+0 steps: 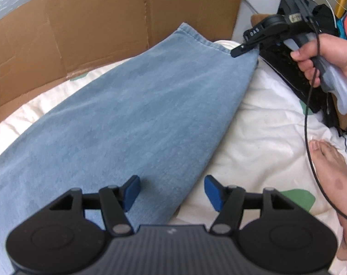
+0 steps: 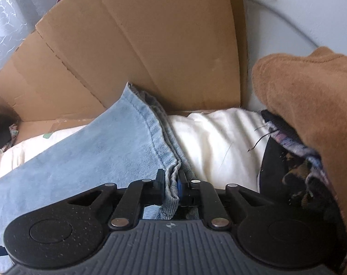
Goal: Fold clothes
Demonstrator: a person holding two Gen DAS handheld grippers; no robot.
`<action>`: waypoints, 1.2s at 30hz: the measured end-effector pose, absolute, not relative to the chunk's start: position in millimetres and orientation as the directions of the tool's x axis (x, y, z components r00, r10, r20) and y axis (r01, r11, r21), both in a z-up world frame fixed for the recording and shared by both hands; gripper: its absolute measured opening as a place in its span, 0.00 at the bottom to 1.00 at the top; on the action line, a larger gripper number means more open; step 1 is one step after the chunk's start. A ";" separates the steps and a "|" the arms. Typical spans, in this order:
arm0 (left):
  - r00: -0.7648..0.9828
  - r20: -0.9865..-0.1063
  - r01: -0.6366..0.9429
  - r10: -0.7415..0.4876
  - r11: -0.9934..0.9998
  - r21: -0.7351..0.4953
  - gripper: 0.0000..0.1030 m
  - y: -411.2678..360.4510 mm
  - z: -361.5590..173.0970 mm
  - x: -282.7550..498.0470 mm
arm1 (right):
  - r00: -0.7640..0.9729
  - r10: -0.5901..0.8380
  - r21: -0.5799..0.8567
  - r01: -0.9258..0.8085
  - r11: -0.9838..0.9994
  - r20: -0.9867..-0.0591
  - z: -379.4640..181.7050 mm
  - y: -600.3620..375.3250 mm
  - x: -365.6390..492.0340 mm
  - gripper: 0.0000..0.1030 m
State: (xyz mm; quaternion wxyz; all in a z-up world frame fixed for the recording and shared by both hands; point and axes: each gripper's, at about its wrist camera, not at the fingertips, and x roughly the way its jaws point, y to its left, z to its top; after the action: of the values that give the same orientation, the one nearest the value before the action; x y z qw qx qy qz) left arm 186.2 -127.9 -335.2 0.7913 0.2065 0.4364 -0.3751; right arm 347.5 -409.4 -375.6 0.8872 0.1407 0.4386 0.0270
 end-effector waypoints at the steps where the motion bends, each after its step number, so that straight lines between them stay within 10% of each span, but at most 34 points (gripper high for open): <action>1: 0.340 -0.844 0.778 -0.414 0.628 0.005 0.63 -129.8 -335.2 185.3 | 0.621 0.167 0.270 0.076 0.960 -0.766 -373.2 -409.8 346.5 0.09; 15: 0.391 -0.825 0.840 -0.409 0.526 0.137 0.67 -175.3 -351.3 186.0 | 0.617 0.126 0.207 0.061 0.977 -0.777 -375.0 -408.4 349.9 0.09; 25: 0.367 -0.792 0.875 -0.488 0.470 0.116 0.12 -195.8 -339.8 190.4 | 0.622 0.170 0.236 0.025 0.971 -0.764 -365.5 -407.7 349.2 0.19; 36: 0.336 -0.775 0.852 -0.535 0.523 0.008 0.05 -197.6 -327.9 208.6 | 0.678 0.237 0.321 -0.002 0.947 -0.695 -327.3 -412.9 325.5 0.37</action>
State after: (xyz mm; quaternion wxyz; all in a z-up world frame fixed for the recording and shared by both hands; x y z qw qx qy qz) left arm 208.6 -197.6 -327.9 0.7891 0.2125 0.3727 -0.4396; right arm 325.5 -412.9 -327.3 0.9040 0.1485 0.3955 0.0659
